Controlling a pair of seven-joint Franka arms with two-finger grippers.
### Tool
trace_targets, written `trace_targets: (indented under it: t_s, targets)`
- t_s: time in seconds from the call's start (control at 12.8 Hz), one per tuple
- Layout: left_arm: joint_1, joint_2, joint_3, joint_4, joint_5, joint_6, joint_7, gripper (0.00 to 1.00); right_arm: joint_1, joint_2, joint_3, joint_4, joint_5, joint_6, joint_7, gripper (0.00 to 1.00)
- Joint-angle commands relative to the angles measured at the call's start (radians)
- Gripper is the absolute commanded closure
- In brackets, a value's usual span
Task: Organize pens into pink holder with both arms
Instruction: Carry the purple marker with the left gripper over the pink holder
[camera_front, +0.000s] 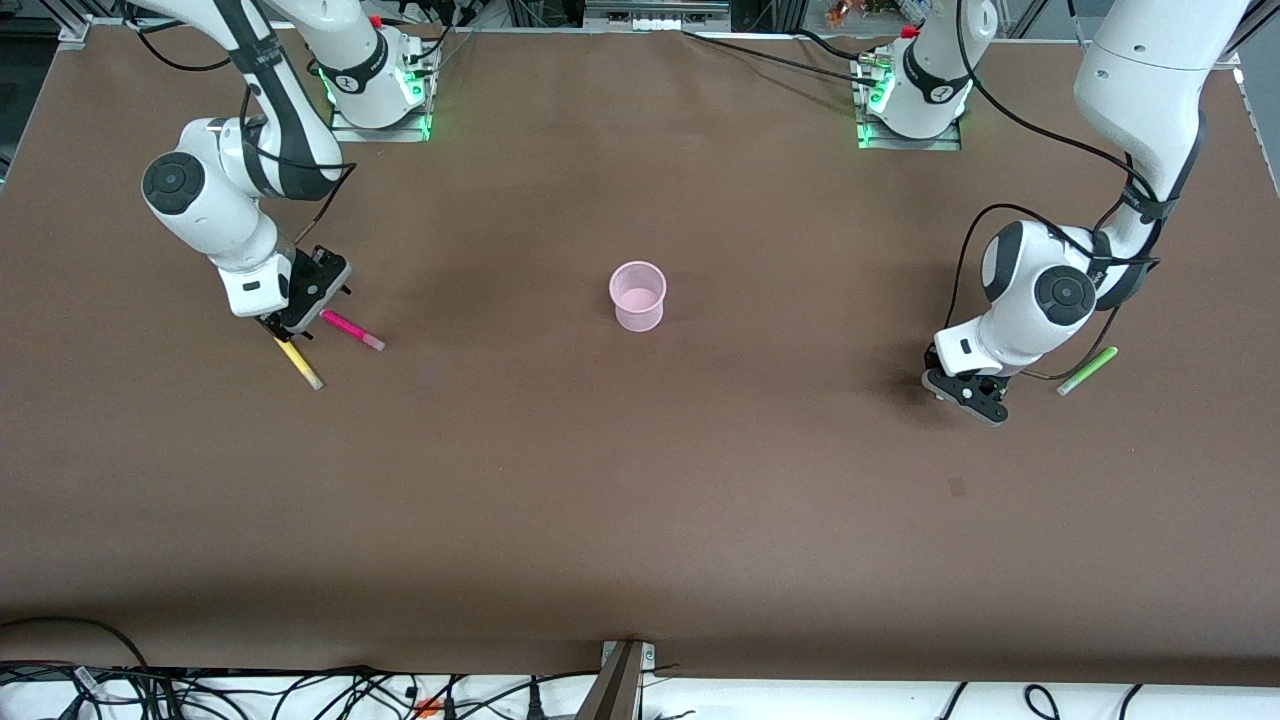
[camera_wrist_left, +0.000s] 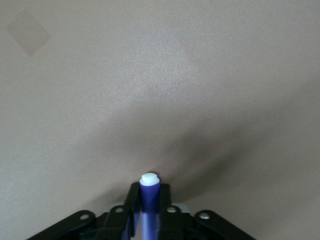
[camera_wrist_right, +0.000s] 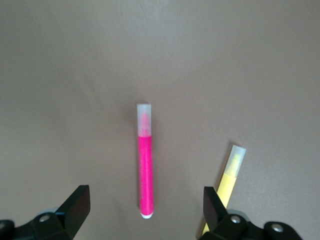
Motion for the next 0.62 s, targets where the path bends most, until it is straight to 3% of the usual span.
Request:
trace_targets:
  t_s: [0.0, 0.23, 0.39, 0.55]
  targets:
    - [-0.002, -0.017, -0.003, 0.016, 0.028, -0.015, 0.007, 1.0, -0.008, 0.04, -0.002, -0.013, 0.009, 0.073, -0.042, 0.0]
    - [0.008, -0.102, -0.092, 0.061, 0.013, -0.201, 0.007, 1.0, -0.008, 0.095, -0.002, -0.016, 0.008, 0.164, -0.052, 0.02]
    - [0.009, -0.121, -0.162, 0.186, -0.045, -0.437, 0.009, 1.0, -0.008, 0.113, -0.001, -0.016, 0.008, 0.192, -0.057, 0.24]
    - [0.008, -0.12, -0.212, 0.28, -0.144, -0.564, 0.01, 1.0, -0.008, 0.116, -0.001, -0.016, 0.009, 0.195, -0.072, 0.45]
